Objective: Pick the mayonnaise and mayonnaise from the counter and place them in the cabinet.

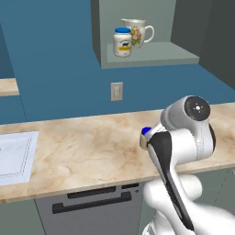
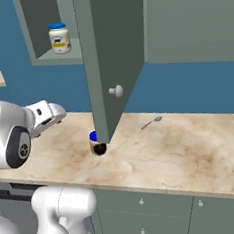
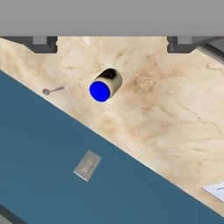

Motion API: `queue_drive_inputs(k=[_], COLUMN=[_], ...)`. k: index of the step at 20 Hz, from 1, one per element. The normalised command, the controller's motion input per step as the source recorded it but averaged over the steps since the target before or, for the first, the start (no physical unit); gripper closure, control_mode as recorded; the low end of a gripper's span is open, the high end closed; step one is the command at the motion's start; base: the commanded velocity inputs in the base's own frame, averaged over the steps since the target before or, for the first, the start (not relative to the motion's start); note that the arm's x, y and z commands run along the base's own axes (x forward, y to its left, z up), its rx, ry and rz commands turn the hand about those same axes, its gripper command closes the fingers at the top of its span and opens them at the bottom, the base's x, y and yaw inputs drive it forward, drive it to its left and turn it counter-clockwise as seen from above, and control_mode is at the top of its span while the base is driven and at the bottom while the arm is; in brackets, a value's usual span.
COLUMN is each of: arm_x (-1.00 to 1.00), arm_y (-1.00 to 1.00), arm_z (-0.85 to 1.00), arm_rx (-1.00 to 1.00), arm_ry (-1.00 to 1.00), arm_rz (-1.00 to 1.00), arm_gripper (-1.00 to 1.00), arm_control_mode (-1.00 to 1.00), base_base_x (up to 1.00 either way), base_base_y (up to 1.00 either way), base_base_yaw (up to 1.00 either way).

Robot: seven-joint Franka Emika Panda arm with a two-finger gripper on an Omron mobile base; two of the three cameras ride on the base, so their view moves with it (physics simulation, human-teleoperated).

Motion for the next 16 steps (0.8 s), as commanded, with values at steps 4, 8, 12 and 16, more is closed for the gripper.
queue_drive_inputs(k=[4, 8, 12, 16], arm_x=[0.45, 0.33, 0.30, 0.08], arm_y=[-0.27, -0.38, -0.34, -0.01], arm_z=[-0.28, -0.11, 0.00, -0.17], arm_rx=[0.09, 0.21, 0.20, 0.02], arm_ry=[0.06, 0.11, 0.13, 0.10], arm_rz=[-0.08, 0.00, 0.00, 0.00], arm_gripper=[-1.00, -1.00, -1.00, -1.00], arm_control_mode=[-1.00, -1.00, -1.00, -1.00], base_base_x=[0.00, 0.00, 0.00, 0.00], base_base_y=[0.00, 0.00, 0.00, 0.00], base_base_yaw=[0.00, 0.00, 0.00, 0.00])
